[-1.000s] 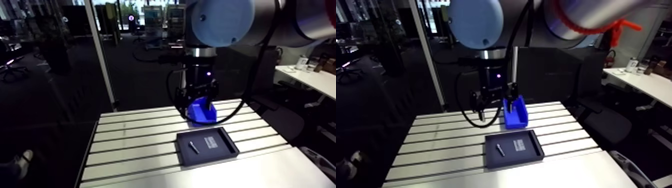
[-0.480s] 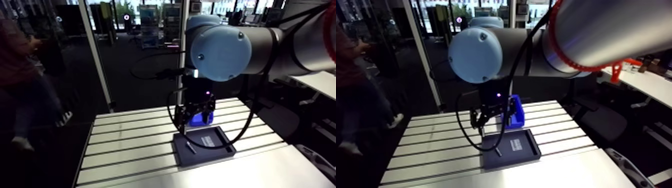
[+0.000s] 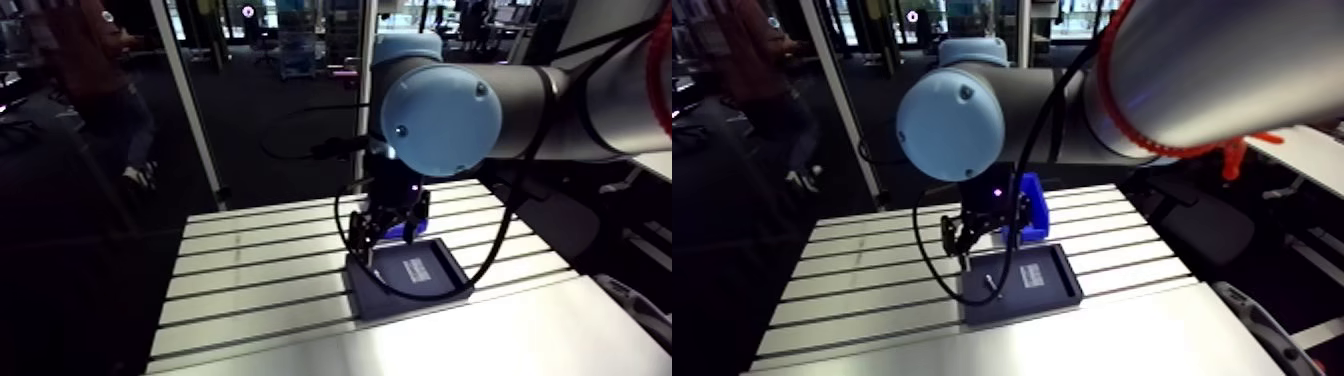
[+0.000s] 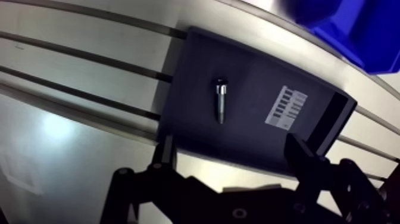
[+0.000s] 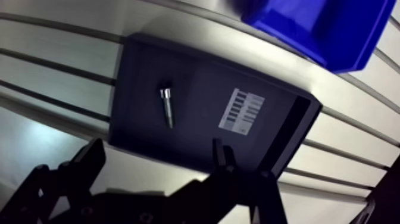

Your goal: Pick up the M10 bolt from the tray and put it into the blue bin.

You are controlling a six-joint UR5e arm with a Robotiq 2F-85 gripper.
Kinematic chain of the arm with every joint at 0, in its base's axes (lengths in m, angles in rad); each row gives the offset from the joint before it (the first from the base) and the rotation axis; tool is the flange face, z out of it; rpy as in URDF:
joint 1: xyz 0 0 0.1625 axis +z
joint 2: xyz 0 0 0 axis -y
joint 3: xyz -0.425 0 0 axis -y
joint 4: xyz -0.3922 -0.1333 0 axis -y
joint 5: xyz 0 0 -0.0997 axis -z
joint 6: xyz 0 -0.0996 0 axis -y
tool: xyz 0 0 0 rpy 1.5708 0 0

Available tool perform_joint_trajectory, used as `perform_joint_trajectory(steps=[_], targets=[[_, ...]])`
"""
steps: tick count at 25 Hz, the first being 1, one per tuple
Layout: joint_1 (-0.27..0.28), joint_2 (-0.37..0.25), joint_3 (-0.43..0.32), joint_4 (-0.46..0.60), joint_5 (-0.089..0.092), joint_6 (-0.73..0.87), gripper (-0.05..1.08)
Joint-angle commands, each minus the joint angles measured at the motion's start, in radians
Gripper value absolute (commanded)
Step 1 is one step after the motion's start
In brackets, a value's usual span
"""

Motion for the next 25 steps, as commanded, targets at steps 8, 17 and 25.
perform_joint_trajectory(steps=[8,17,25], targets=[[-0.004,0.057,0.026,-0.07,-0.001,-0.011,0.28],[-0.007,0.093,0.03,-0.071,-0.002,-0.008,0.41],[-0.006,0.113,0.03,-0.113,-0.004,-0.012,0.46]])
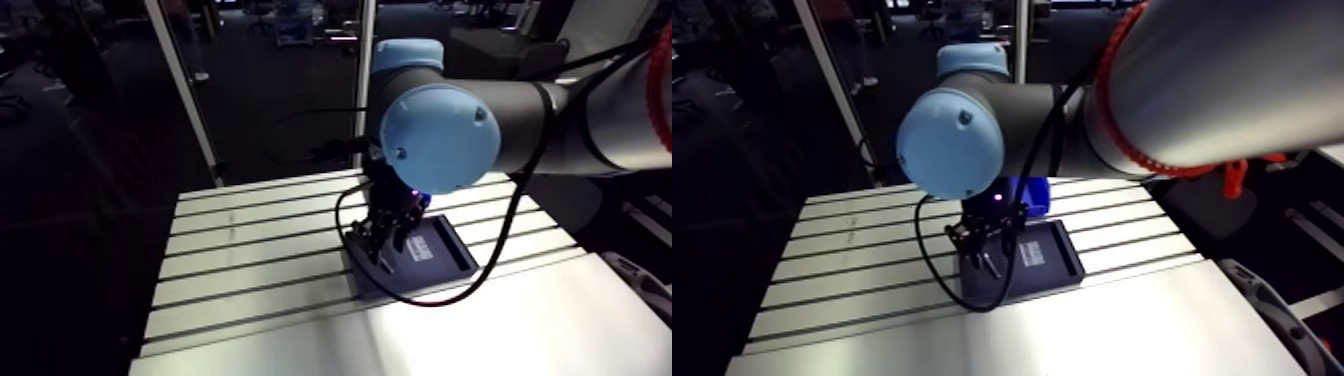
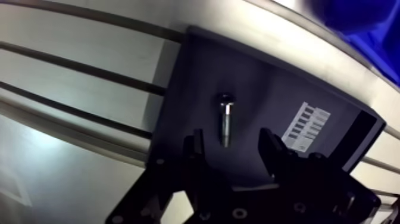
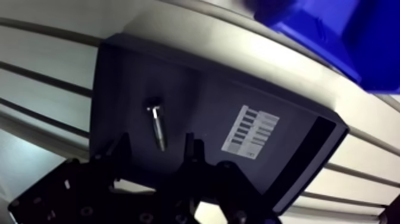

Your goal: Pick up the M10 bolt from the tray and put it into the blue bin.

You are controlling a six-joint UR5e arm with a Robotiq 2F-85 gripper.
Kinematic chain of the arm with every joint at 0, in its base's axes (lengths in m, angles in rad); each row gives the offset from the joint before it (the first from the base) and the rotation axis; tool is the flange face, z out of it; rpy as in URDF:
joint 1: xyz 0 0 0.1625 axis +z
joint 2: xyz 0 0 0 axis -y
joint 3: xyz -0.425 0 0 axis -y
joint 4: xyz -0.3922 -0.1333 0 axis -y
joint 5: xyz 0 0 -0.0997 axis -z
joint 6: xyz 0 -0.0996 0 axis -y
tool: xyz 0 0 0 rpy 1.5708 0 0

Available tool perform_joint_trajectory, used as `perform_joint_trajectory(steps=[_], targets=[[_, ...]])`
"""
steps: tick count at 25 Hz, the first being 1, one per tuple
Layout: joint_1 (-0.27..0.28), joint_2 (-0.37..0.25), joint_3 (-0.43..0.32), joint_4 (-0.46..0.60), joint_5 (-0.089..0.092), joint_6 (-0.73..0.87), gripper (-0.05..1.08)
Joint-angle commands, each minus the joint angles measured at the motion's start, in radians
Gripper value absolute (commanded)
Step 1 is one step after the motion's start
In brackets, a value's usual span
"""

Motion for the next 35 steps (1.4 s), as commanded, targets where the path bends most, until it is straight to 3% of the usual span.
perform_joint_trajectory(steps=[1,35], targets=[[0.001,0.017,0.0,-0.029,-0.002,-0.003,0.47],[0.006,0.029,0.012,-0.035,-0.003,-0.022,0.64]])
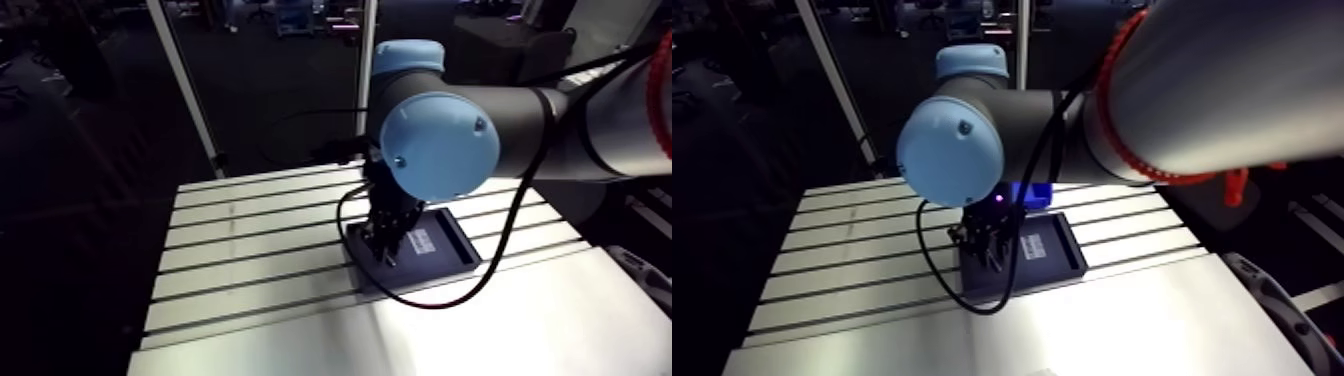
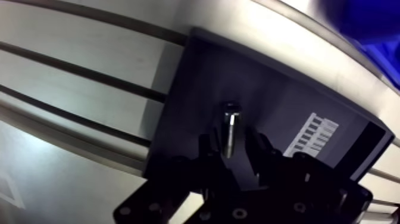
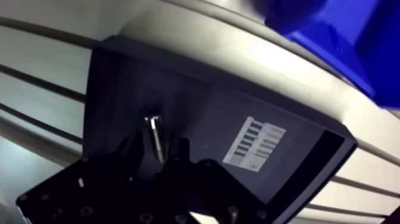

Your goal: Pick up the M10 bolt from the tray and put it into the blue bin.

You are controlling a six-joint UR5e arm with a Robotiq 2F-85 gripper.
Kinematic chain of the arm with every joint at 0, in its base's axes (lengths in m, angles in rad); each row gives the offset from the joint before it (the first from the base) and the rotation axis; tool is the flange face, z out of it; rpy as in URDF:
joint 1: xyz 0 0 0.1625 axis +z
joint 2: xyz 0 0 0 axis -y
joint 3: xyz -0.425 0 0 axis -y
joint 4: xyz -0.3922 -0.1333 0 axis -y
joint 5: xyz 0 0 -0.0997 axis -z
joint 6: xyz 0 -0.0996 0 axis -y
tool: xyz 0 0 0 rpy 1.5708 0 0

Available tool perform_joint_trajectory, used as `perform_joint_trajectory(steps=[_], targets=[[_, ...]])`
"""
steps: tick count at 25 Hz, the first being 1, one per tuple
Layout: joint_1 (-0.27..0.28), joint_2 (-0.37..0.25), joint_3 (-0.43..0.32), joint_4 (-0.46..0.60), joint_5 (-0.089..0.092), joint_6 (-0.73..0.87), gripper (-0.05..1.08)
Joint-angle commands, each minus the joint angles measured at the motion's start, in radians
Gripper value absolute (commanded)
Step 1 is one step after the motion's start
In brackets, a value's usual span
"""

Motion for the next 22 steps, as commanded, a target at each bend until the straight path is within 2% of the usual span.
perform_joint_trajectory(steps=[1,22], targets=[[0.002,0.0,0.0,-0.001,0.0,-0.002,0.64],[0.005,0.001,0.0,-0.001,0.002,-0.003,0.71]])
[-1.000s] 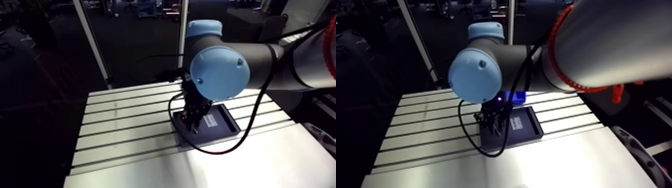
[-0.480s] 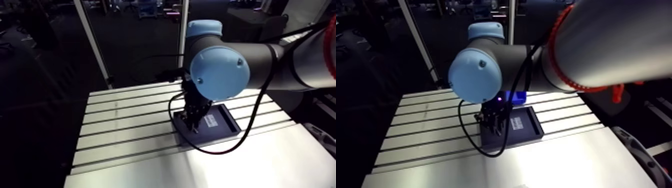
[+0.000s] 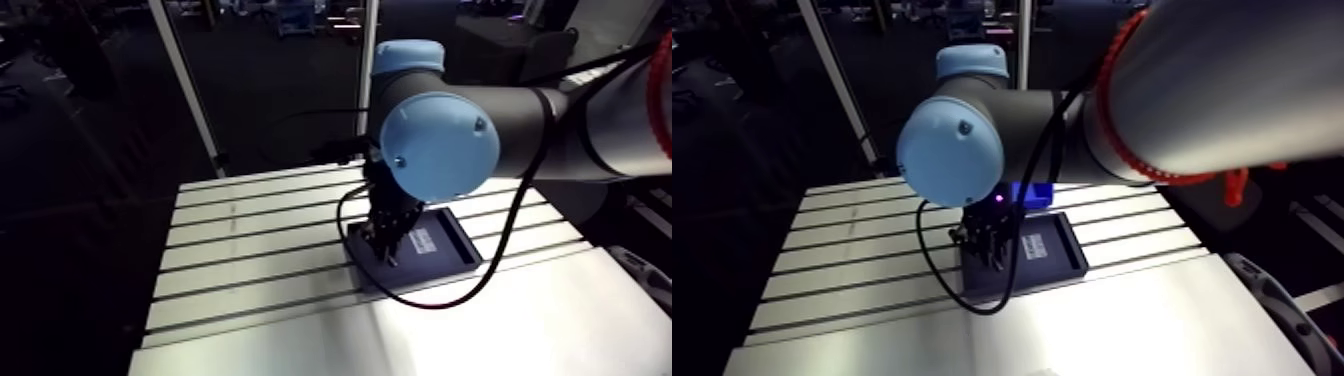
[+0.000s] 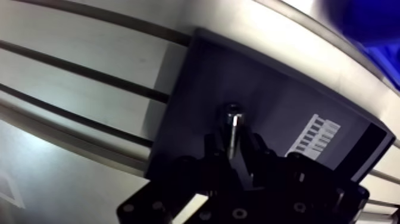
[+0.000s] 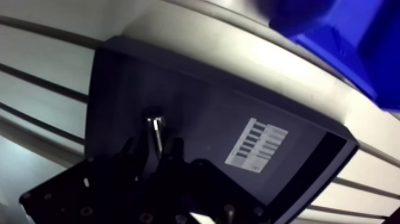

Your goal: Pick up the M10 bolt from the tray and put it into the blue bin.

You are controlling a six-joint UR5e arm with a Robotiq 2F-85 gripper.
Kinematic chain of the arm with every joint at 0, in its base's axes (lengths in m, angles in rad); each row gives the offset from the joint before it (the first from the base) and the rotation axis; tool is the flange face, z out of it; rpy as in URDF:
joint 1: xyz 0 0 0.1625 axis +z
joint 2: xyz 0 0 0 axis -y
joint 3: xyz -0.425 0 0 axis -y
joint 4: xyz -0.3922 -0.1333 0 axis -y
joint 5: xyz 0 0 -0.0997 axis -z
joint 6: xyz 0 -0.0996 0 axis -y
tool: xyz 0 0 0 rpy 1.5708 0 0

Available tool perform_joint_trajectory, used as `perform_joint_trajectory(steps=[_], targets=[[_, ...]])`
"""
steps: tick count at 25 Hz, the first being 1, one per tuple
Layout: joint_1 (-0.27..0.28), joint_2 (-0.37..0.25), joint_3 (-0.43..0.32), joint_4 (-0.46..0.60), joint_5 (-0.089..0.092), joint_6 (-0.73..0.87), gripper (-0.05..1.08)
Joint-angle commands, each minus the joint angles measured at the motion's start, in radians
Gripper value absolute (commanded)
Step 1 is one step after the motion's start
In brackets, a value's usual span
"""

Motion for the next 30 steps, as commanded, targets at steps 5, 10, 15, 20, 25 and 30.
perform_joint_trajectory(steps=[5,10,15,20,25,30], targets=[[0.001,0.002,0.001,-0.001,0.003,-0.001,0.74],[0.001,0.008,0.003,-0.001,0.003,0.0,0.75],[0.001,0.008,0.003,-0.001,0.003,0.0,0.75],[-0.001,0.008,-0.002,-0.001,0.003,0.0,0.77],[0.001,0.008,-0.003,-0.003,0.003,0.0,0.77],[0.001,0.008,-0.006,-0.003,0.003,-0.001,0.79]])
